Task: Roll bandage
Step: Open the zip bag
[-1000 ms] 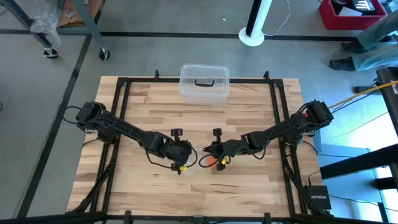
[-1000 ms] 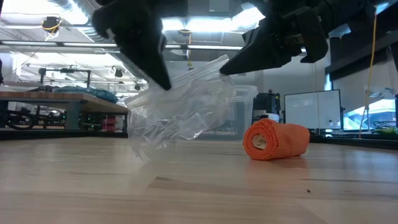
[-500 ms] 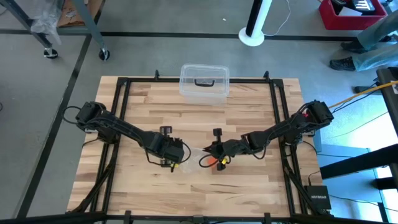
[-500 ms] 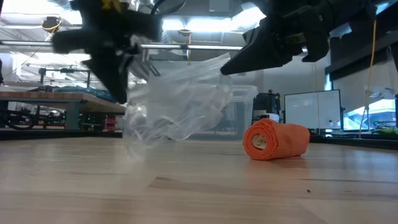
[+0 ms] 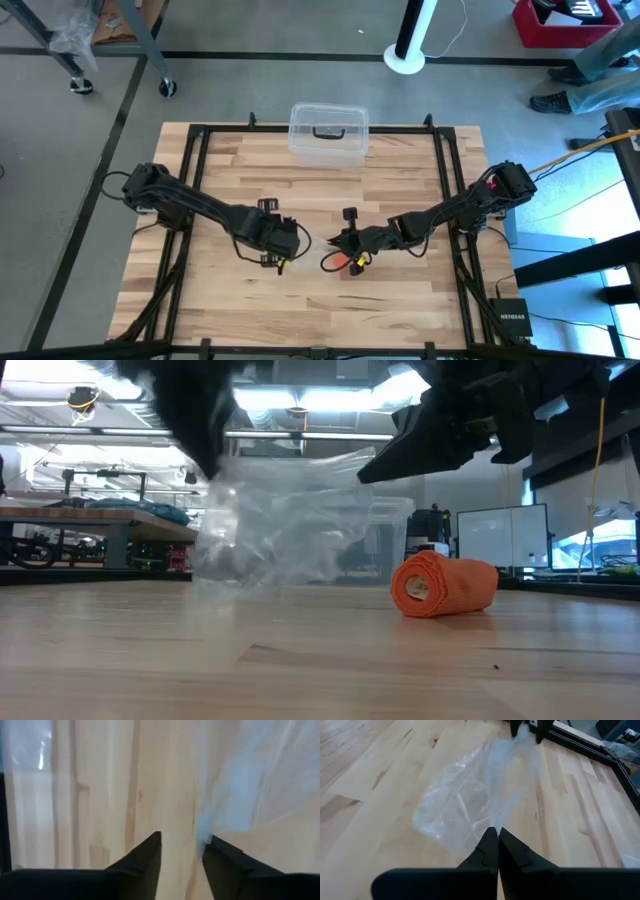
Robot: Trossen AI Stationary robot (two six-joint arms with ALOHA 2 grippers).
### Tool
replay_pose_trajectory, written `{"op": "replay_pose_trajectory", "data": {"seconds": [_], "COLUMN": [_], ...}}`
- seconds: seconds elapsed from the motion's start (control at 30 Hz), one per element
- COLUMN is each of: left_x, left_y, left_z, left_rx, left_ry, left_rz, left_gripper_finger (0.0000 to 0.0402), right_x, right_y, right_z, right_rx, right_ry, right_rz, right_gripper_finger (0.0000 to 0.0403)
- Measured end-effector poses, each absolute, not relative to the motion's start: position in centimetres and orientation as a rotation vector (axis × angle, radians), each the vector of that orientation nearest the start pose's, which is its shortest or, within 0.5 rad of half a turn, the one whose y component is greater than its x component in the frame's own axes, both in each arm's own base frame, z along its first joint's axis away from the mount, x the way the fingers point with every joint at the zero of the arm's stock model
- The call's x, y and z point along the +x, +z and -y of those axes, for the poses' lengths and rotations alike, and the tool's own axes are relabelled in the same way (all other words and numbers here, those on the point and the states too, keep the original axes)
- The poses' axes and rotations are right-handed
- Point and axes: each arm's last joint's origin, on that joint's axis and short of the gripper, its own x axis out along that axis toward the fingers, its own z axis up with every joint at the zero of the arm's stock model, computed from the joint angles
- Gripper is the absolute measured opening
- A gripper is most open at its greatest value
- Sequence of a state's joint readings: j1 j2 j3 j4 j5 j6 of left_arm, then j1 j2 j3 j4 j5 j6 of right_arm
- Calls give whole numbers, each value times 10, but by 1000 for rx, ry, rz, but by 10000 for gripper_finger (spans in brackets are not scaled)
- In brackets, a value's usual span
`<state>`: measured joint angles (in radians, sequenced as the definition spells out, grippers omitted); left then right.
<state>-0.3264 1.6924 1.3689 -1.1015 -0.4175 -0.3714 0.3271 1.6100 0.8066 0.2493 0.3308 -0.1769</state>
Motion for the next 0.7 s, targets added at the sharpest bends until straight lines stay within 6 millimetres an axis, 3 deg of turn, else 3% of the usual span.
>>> {"op": "replay_pose_trajectory", "data": {"seconds": [0.17, 0.33, 0.53, 0.7], "left_x": [318, 323, 306, 294], "left_y": [285, 314, 322, 313], "left_z": [94, 84, 67, 61], "left_rx": [199, 211, 182, 199], "left_ry": [230, 168, 208, 284], "left_rz": [-1093, -832, -751, -784], "left_gripper_finger": [168, 178, 171, 168], "right_x": [310, 310, 307, 304], "right_y": [183, 183, 178, 174], "right_z": [-95, -95, -92, -88], "right_rx": [-373, -413, -456, -506], "right_ry": [28, 22, -23, -83], "right_rz": [-524, -525, -586, -649], "right_gripper_finger": [0, 3, 1, 2]}}
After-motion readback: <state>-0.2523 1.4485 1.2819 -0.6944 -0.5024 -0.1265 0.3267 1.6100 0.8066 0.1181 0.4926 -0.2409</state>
